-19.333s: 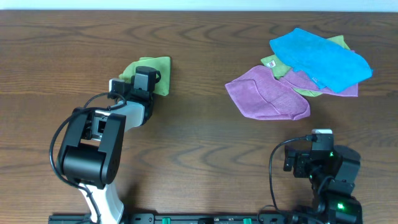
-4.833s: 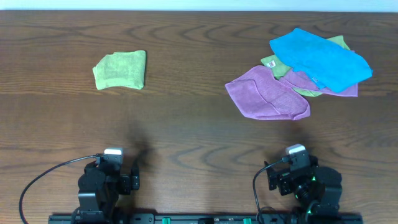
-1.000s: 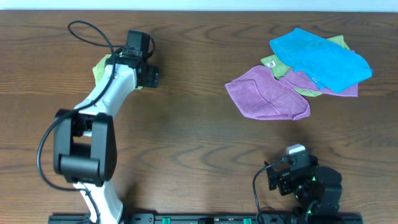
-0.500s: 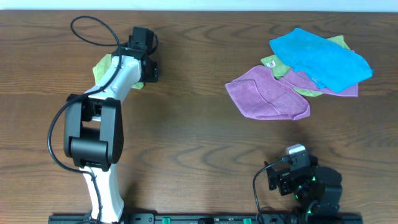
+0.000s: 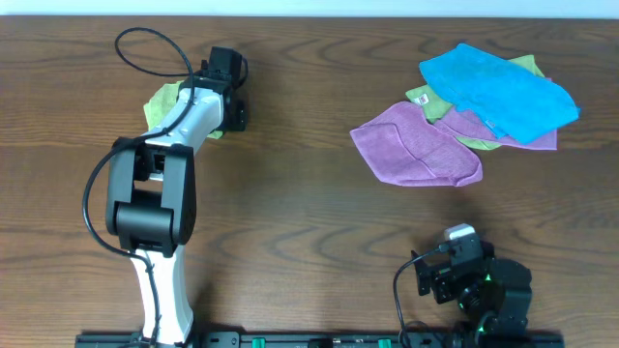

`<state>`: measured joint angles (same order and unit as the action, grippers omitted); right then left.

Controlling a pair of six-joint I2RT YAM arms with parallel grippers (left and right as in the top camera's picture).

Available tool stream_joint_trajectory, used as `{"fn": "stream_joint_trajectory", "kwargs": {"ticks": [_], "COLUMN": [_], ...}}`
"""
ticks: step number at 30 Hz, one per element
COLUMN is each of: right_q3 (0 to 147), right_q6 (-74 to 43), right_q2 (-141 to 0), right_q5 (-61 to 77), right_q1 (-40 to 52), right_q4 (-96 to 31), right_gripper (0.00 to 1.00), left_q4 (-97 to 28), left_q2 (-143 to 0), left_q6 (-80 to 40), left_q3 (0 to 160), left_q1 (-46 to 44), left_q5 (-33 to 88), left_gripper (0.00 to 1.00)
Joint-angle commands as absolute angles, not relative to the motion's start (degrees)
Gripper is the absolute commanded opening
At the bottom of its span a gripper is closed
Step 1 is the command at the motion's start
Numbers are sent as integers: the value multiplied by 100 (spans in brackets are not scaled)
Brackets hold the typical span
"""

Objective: Fold the cloth
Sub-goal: 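Push the held green cloth toward the far left edge with the left gripper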

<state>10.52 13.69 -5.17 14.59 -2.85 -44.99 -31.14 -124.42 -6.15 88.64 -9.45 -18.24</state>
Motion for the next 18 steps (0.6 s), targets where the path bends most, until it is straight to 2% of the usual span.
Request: {"fn": "stream_joint_trajectory", "kwargs": {"ticks": [1, 14, 16, 18], "right_q3": [1011, 1011, 1011, 1011], "right_q6": [1422, 1422, 1422, 1422], "right_q2": [-473, -473, -473, -473], "right_q5": [1503, 1503, 1503, 1503], "right_q1": [-244, -244, -244, -244], "right_q4": [-4504, -4501, -4504, -4504], "right_gripper": [99, 99, 99, 99], "left_q4": [-3096, -2943, -2939, -2978], "left_q2": [-12536, -12717, -12722, -12722], "left_q6": [-670, -685, -687, -687], "left_q3": [8969, 8969, 8969, 8969], "left_q1": [-934, -937, -941, -941], "left_q5": [-1990, -1946, -1944, -1946], "left_gripper": [95, 95, 100, 80]}}
